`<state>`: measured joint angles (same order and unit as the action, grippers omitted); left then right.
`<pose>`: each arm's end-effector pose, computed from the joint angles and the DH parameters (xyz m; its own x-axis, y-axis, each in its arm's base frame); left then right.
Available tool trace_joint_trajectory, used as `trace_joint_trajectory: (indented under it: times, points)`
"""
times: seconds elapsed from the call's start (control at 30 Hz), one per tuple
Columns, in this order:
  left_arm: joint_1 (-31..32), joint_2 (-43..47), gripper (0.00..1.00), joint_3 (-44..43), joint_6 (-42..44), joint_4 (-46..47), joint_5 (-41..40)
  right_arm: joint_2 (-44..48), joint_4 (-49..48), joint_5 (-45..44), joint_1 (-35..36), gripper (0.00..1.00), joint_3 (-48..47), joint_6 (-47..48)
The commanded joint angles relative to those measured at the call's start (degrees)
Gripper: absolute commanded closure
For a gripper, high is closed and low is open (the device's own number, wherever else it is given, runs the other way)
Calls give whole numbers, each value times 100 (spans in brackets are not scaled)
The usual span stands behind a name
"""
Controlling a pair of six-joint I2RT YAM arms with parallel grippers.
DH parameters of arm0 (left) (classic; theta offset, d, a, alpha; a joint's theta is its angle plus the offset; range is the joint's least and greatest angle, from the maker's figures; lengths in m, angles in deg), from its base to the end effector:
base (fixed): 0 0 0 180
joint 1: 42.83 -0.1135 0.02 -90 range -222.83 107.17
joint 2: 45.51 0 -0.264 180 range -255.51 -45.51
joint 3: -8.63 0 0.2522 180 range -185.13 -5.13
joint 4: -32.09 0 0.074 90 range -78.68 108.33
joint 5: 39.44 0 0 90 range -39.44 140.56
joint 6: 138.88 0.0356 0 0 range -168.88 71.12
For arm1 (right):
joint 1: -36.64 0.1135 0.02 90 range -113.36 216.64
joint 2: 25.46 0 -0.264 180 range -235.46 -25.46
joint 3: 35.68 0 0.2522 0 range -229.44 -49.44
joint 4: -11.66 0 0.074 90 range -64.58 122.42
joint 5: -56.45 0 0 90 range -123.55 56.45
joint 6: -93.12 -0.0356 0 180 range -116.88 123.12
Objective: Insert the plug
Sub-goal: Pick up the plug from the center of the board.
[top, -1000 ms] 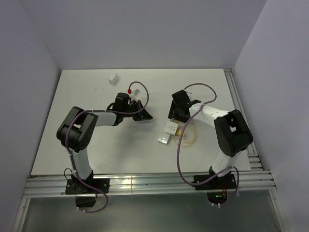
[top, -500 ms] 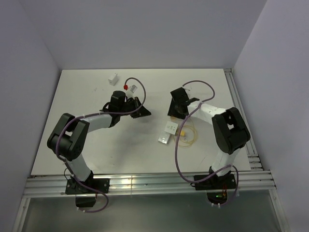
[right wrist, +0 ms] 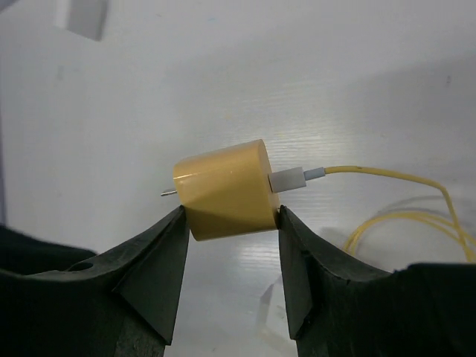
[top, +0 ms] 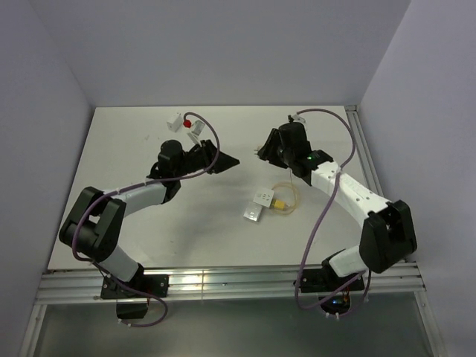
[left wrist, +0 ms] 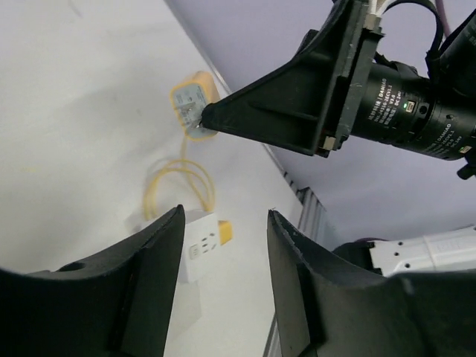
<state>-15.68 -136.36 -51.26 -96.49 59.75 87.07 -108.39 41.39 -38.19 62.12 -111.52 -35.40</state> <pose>0.2952 -0.1752 0.2418 -0.6958 -0.3103 -0.6478 0.5658 0.3188 -0.7604 0.2950 0.1374 0.2788 -0.6539 0.3760 -0.6565 0.0472 0.8863 0.4606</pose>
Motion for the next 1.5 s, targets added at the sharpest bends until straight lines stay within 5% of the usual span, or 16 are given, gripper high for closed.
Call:
trace_joint_trajectory:
  times: [0.0,0.1,0.27,0.5,0.67,0.9,1.03,1.07,1.1,1.13,1.23,1.47]
  points:
    - [105,-152,46,-45,-458,999,348,628,-576,586,141,100,274,-51]
    - [79,-459,49,-361,-976,736,400,1068,-989,781,300,100,635,413]
    - [105,-724,43,-203,-2207,2088,734,1473,-1156,702,599,100,1144,1231]
    - [395,-504,37,-423,-1620,1150,419,1992,-1500,317,941,100,1568,1506]
    - [615,-434,41,-564,-1303,350,190,2246,-1570,96,1109,100,1656,1620]
    - [686,-504,49,-590,-1417,392,207,2308,-1727,122,1249,100,1691,1743]
    - [677,-539,65,-643,-1531,480,260,2343,-1668,148,1381,98,1691,1839]
    - [677,-548,82,-652,-1584,480,277,2352,-1641,183,1390,91,1673,1857]
    - [677,-574,88,-652,-1619,506,312,2361,-1632,218,1390,81,1673,1883]
    - [686,-600,100,-687,-1663,498,330,2396,-1632,253,1390,59,1673,1892]
    - [677,-671,100,-669,-1742,637,427,2501,-1326,288,1390,38,1639,1840]
    - [326,-732,100,-370,-1980,1822,1129,3283,-507,1569,794,25,1795,1384]
